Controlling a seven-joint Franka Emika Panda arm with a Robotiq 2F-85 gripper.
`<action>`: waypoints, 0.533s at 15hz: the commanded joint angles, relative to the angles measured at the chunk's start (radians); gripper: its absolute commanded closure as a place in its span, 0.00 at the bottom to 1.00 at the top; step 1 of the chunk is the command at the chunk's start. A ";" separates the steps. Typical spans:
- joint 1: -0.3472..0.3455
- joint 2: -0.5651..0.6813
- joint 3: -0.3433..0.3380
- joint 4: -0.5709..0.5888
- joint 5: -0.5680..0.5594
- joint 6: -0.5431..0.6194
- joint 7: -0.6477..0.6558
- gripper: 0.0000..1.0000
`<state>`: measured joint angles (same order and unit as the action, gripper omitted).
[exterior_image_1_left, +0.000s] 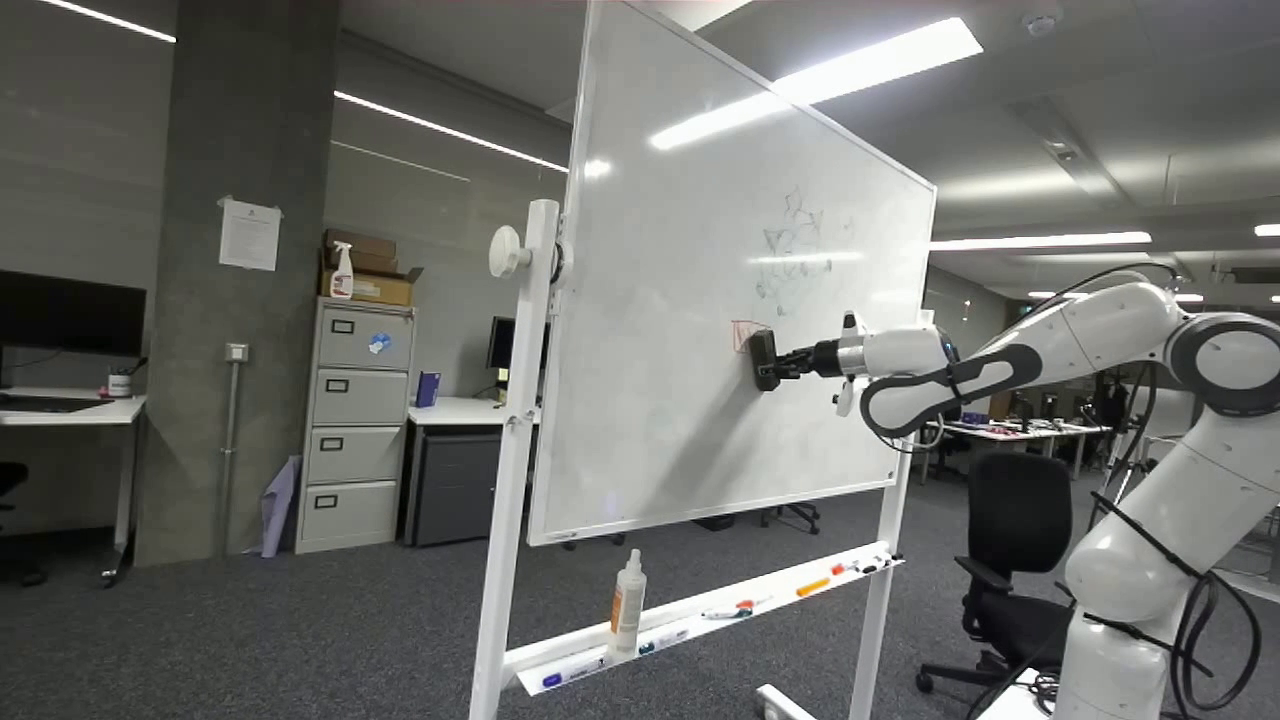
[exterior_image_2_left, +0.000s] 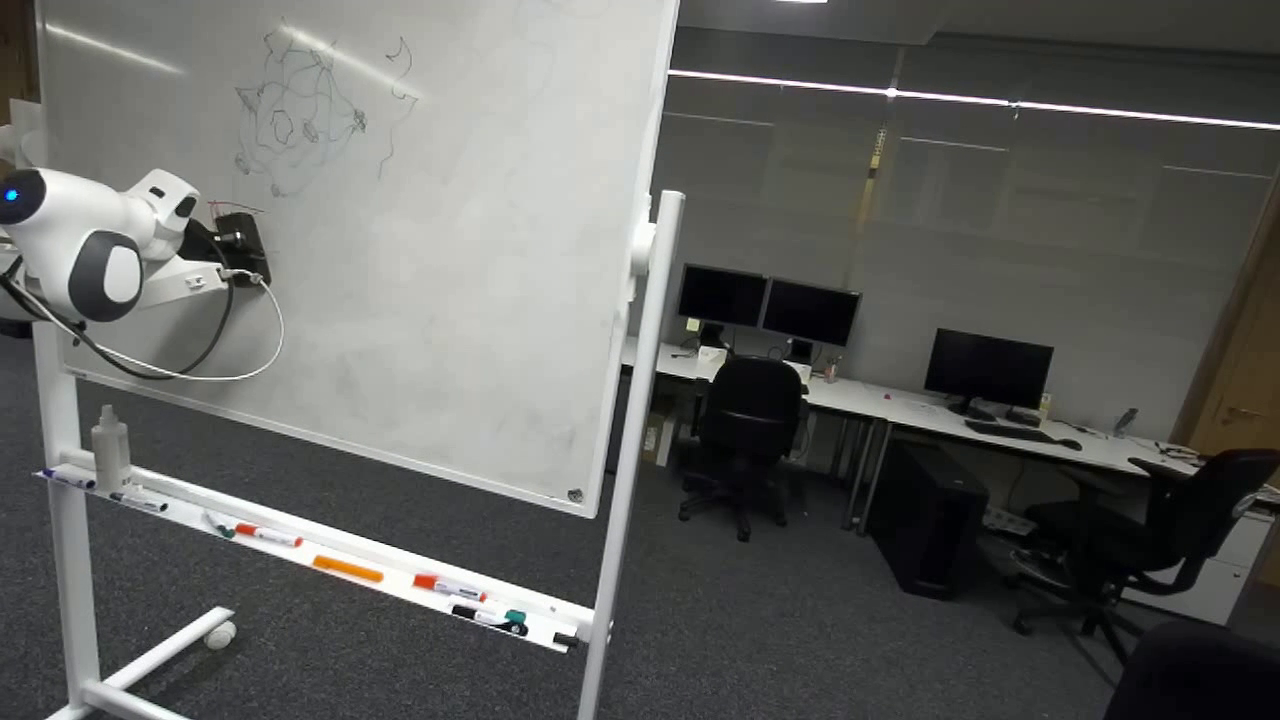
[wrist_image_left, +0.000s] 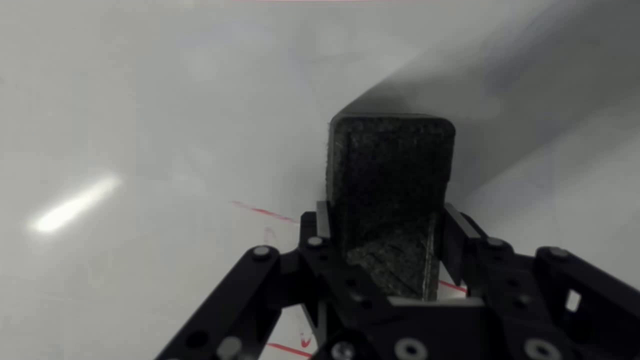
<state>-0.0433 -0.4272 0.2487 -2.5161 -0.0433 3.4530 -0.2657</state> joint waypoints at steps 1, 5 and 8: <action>-0.042 0.013 0.054 0.021 0.030 -0.024 0.008 0.70; -0.024 0.002 0.039 0.000 0.017 -0.003 0.001 0.45; -0.024 0.002 0.039 0.000 0.017 -0.004 0.001 0.45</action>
<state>-0.0677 -0.4248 0.2876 -2.5162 -0.0260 3.4494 -0.2643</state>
